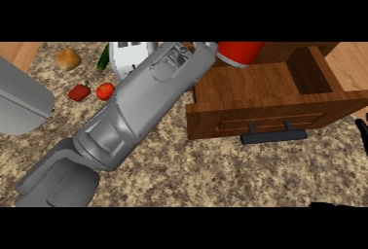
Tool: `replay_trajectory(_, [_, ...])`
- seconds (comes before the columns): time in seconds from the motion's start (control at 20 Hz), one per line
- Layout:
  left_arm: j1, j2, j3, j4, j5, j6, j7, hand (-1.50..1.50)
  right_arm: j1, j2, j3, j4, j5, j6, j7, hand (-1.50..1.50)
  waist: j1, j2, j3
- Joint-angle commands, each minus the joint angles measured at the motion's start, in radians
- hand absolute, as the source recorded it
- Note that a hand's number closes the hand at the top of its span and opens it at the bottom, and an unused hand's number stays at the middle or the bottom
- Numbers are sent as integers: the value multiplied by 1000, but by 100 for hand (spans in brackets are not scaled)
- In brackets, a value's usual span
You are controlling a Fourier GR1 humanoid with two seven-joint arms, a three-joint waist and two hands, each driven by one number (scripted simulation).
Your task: Pick up the can, place it into the drawer and close the drawer
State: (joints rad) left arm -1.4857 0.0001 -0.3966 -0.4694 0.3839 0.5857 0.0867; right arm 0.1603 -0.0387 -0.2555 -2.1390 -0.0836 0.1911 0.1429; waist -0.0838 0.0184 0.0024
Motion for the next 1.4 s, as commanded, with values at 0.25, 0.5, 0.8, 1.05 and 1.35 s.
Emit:
replay_trajectory(0.25, [-6, 0, -111, 56, 62, 62, -51, 150, -36, 5, 20, 59, 49, -11, -38, -150, -22, 6, 1])
replay_trajectory(0.5, [23, 0, -160, 83, 75, 60, -84, 150, -58, -37, -20, 34, -16, 12, 1, -150, -35, 9, 1])
replay_trajectory(0.8, [33, 0, -184, 123, 99, 94, -104, -150, -64, -29, 11, -1, -3, 5, 34, -150, -53, 16, 0])
replay_trajectory(1.05, [37, 0, -205, 124, 120, 132, -107, -150, -62, -12, 19, -22, 15, -15, 30, -150, -41, 11, 0])
replay_trajectory(1.35, [35, 0, -186, 155, 152, 152, -155, -150, -44, -19, 6, -28, -15, 6, 20, -150, -46, 15, 0])
